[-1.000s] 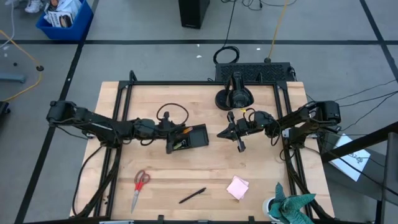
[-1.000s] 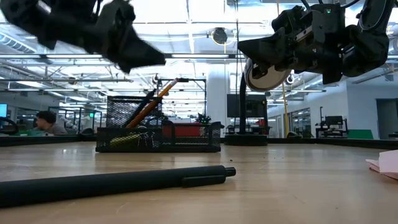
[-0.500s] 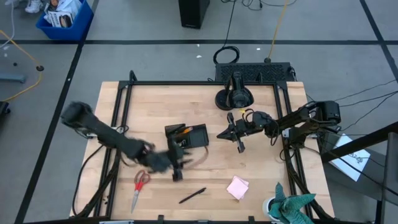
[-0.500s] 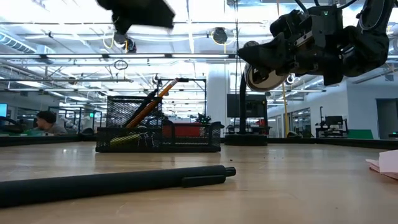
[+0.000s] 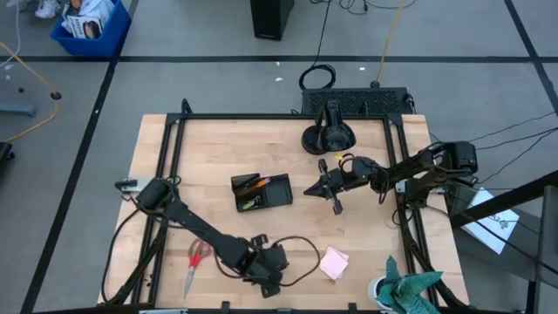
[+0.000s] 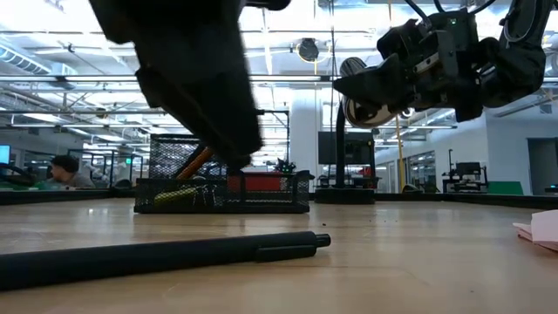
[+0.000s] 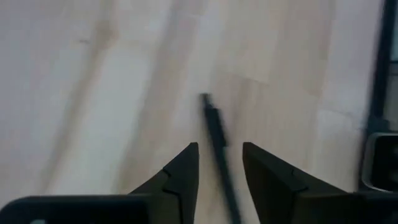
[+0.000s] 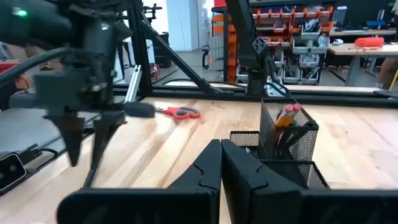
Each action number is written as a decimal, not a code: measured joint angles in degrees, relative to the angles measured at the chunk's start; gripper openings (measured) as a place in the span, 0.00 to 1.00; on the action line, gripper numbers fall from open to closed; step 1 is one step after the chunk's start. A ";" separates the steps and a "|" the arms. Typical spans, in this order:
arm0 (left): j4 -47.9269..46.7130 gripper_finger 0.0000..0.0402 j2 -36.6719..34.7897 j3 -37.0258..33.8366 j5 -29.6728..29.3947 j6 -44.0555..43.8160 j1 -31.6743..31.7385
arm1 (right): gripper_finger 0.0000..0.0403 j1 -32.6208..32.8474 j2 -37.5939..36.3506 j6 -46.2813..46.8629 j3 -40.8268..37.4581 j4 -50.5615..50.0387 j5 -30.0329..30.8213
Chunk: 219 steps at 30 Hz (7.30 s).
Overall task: Pick and place office supplies into organizer
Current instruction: Put the black pen into the black desk organizer
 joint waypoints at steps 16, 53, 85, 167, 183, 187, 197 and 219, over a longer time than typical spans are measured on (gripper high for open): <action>-2.46 0.57 2.55 1.01 7.24 2.59 0.10 | 0.01 0.00 0.00 0.08 0.00 -1.35 0.02; -19.81 0.57 7.57 1.49 2.12 -0.24 3.61 | 0.01 0.00 0.00 0.36 0.00 -3.07 0.24; -18.91 0.57 5.33 0.90 2.50 -5.78 8.71 | 0.01 -0.02 0.00 0.01 0.00 -3.07 0.26; 65.59 0.06 -63.29 -65.67 -13.72 60.36 20.62 | 0.01 0.00 -0.01 0.53 -0.02 -3.38 0.28; 81.22 0.08 -53.35 -76.26 6.17 49.35 34.68 | 0.01 0.00 -0.02 0.27 -0.02 -2.98 1.77; 81.28 0.08 -48.90 -75.67 6.24 49.11 34.68 | 0.01 -0.02 -0.02 0.25 -0.02 -2.85 3.29; 80.18 0.08 -43.54 -75.63 6.01 45.81 35.43 | 0.01 0.00 -0.02 0.44 -0.02 -3.06 3.09; 78.25 0.09 -43.56 -75.93 5.97 39.45 34.73 | 0.01 0.00 -0.02 1.15 -0.02 -3.09 2.99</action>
